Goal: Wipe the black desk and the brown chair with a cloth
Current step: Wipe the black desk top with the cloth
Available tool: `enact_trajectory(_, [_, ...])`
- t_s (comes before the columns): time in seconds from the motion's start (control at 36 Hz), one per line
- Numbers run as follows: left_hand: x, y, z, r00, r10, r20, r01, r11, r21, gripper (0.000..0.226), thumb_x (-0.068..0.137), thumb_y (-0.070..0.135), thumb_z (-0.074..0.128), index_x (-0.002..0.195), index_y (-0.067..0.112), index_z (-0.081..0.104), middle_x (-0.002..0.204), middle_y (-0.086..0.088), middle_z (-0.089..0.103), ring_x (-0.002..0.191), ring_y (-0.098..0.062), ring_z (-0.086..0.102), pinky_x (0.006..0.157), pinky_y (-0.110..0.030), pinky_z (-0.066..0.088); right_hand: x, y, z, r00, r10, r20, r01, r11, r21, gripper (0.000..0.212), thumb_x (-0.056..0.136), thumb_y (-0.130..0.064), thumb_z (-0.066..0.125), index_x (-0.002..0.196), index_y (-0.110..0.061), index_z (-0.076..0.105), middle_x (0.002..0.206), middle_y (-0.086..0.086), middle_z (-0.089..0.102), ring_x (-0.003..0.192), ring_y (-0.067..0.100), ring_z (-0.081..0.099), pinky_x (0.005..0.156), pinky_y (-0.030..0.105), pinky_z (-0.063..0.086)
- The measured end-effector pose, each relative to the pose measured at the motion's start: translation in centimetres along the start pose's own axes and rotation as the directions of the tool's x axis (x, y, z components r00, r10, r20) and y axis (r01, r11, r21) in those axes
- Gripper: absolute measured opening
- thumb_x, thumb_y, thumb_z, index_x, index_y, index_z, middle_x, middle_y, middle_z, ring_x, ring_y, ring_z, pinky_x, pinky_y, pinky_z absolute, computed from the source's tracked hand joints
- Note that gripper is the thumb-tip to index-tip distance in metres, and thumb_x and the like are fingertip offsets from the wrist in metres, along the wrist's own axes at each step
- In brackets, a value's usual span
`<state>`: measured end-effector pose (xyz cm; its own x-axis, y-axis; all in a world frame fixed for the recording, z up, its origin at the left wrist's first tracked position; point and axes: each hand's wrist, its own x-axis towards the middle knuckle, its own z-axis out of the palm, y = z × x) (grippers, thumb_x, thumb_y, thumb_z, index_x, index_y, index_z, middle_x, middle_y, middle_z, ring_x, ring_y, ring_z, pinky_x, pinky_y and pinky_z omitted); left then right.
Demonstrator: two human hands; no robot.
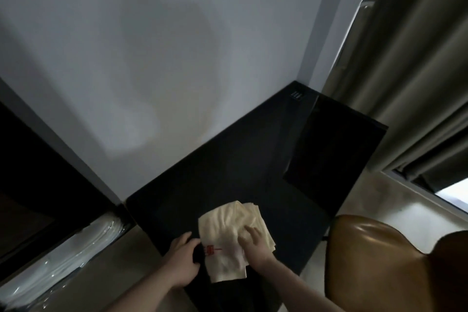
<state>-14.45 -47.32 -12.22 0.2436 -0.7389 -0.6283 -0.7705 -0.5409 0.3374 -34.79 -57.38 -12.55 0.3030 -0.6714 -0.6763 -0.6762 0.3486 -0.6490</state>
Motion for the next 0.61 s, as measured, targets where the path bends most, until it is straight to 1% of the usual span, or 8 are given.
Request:
enact_trajectory(0.11, [1.5, 3.1, 0.6, 0.998, 0.066, 0.021, -0.067, 0.997, 0.044, 0.062, 0.097, 0.035, 0.054, 0.154, 0.035, 0.030, 0.167, 0.010, 0.005, 0.150, -0.020, 0.020, 0.115, -0.038, 0.036, -0.6, 1.7, -3.5, 0.993, -0.045, -0.109, 0.032, 0.993, -0.112, 0.064, 0.101, -0.038, 0.054, 0.159, -0.026, 0.028, 0.169, 0.003, 0.011, 0.153, 0.026, 0.022, 0.121, 0.041, 0.028])
enact_trajectory(0.14, [2.0, 3.8, 1.0, 0.997, 0.066, 0.025, -0.068, 0.996, 0.065, 0.064, 0.098, 0.033, 0.053, 0.156, 0.036, 0.026, 0.168, 0.009, -0.001, 0.152, -0.022, 0.017, 0.115, -0.039, 0.036, -0.5, 2.1, -4.2, 0.991, -0.046, -0.127, 0.029, 0.991, -0.131, 0.066, 0.101, -0.038, 0.054, 0.160, -0.026, 0.026, 0.169, 0.002, 0.009, 0.154, 0.025, 0.019, 0.123, 0.043, 0.026])
enact_trajectory(0.22, [3.1, 6.1, 1.3, 0.998, 0.050, 0.027, -0.053, 0.990, 0.134, 0.072, 0.102, 0.033, 0.052, 0.161, 0.032, 0.010, 0.168, 0.001, -0.018, 0.156, -0.030, -0.011, 0.123, -0.049, 0.022, -0.4, 3.2, -6.3, 0.988, -0.017, -0.153, -0.010, 0.984, -0.176, 0.073, 0.099, -0.041, 0.057, 0.161, -0.030, 0.021, 0.170, 0.000, 0.003, 0.156, 0.026, 0.011, 0.125, 0.045, 0.021])
enact_trajectory(0.31, [3.9, 8.2, 1.7, 1.000, 0.009, 0.002, -0.009, 0.989, 0.148, 0.085, 0.099, 0.049, 0.053, 0.162, 0.028, 0.000, 0.167, -0.003, -0.021, 0.155, -0.032, -0.015, 0.124, -0.052, 0.018, 0.1, 3.9, -8.5, 0.989, 0.000, -0.146, -0.033, 0.973, -0.227, 0.079, 0.096, -0.044, 0.062, 0.161, -0.032, 0.019, 0.170, 0.001, 0.001, 0.156, 0.027, 0.010, 0.126, 0.045, 0.020])
enact_trajectory(0.36, [4.7, 9.4, 2.5, 0.999, -0.028, -0.028, 0.031, 0.994, 0.106, 0.086, 0.096, 0.054, 0.054, 0.161, 0.025, 0.006, 0.168, -0.005, -0.009, 0.155, -0.031, 0.001, 0.120, -0.050, 0.029, 0.7, 4.4, -10.0, 0.989, 0.033, -0.141, -0.066, 0.970, -0.235, 0.081, 0.095, -0.041, 0.064, 0.161, -0.033, 0.019, 0.170, 0.002, 0.000, 0.156, 0.028, 0.010, 0.125, 0.046, 0.022])
enact_trajectory(0.44, [6.0, 11.2, 4.1, 0.992, -0.098, -0.075, 0.102, 0.993, 0.052, 0.080, 0.089, 0.053, 0.066, 0.152, 0.025, 0.026, 0.161, -0.004, 0.015, 0.142, -0.027, 0.029, 0.107, -0.043, 0.045, 1.8, 5.3, -11.9, 0.989, 0.054, -0.137, -0.091, 0.957, -0.277, 0.080, 0.095, -0.036, 0.063, 0.161, -0.032, 0.018, 0.170, 0.003, -0.001, 0.156, 0.030, 0.006, 0.126, 0.047, 0.020])
enact_trajectory(0.53, [6.8, 12.4, 5.4, 0.983, -0.162, -0.083, 0.166, 0.985, 0.038, 0.075, 0.084, 0.050, 0.073, 0.143, 0.024, 0.035, 0.153, -0.003, 0.027, 0.136, -0.024, 0.038, 0.102, -0.036, 0.048, 2.8, 5.8, -13.3, 0.992, 0.056, -0.110, -0.092, 0.931, -0.354, 0.079, 0.097, -0.034, 0.060, 0.162, -0.031, 0.014, 0.170, 0.003, -0.006, 0.156, 0.033, -0.003, 0.127, 0.048, 0.013])
enact_trajectory(0.61, [7.0, 12.4, 6.2, 0.973, -0.153, -0.173, 0.160, 0.987, 0.026, 0.057, 0.085, 0.043, 0.073, 0.131, 0.027, 0.042, 0.142, 0.001, 0.038, 0.128, -0.021, 0.045, 0.095, -0.032, 0.050, 3.7, 6.4, -14.2, 0.995, 0.068, -0.071, -0.092, 0.894, -0.438, 0.080, 0.099, -0.032, 0.057, 0.163, -0.030, 0.008, 0.170, 0.003, -0.011, 0.155, 0.035, -0.010, 0.126, 0.048, 0.008])
